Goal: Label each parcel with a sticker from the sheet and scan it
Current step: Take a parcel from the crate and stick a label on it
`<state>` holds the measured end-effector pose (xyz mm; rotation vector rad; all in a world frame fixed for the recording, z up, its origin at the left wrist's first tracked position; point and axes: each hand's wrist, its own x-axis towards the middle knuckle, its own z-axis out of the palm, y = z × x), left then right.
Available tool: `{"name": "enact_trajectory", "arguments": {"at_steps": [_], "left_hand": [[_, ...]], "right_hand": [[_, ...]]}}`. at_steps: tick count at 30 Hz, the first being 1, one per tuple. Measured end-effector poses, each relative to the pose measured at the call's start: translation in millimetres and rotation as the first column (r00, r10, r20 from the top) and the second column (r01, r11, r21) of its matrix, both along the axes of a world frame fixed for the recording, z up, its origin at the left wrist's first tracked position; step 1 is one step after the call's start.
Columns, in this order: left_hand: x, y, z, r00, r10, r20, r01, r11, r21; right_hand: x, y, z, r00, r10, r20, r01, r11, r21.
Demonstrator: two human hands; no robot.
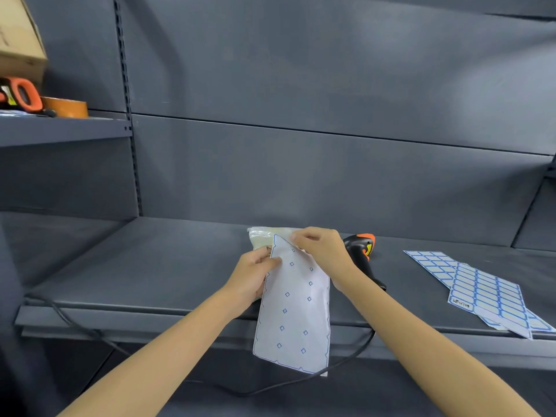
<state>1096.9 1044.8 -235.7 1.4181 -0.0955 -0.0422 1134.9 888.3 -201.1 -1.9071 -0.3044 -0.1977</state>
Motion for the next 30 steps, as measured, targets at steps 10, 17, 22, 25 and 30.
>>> {"name": "enact_trajectory", "arguments": {"at_steps": [10,17,22,25,30], "left_hand": [[-10,55,-5,0.973,0.221,-0.058,-0.227,0.967,-0.114],[-22,87,-9,0.936,0.322,-0.145,-0.347,0.915,-0.206],[-28,96,-8,0.928,0.342,-0.147,-0.368,0.901,-0.231],[-28,96,-4,0.933,0.332,-0.138,-0.358,0.892,-0.275],[-22,82,11,0.944,0.316,-0.091,-0.327,0.872,-0.363]], "right_hand": [[14,-27,-17,0.986,-0.159,-0.047,0.163,0.982,0.096],[22,-18,-38,0.956,0.065,0.285,0.109,0.825,-0.554],[18,-18,-31,0.982,0.179,0.056,-0.074,0.644,-0.761],[14,-24,-7,0.973,0.184,-0.139,-0.212,0.484,-0.849],[2,-11,5,0.981,0.151,-0.119,-0.192,0.749,-0.634]]}}
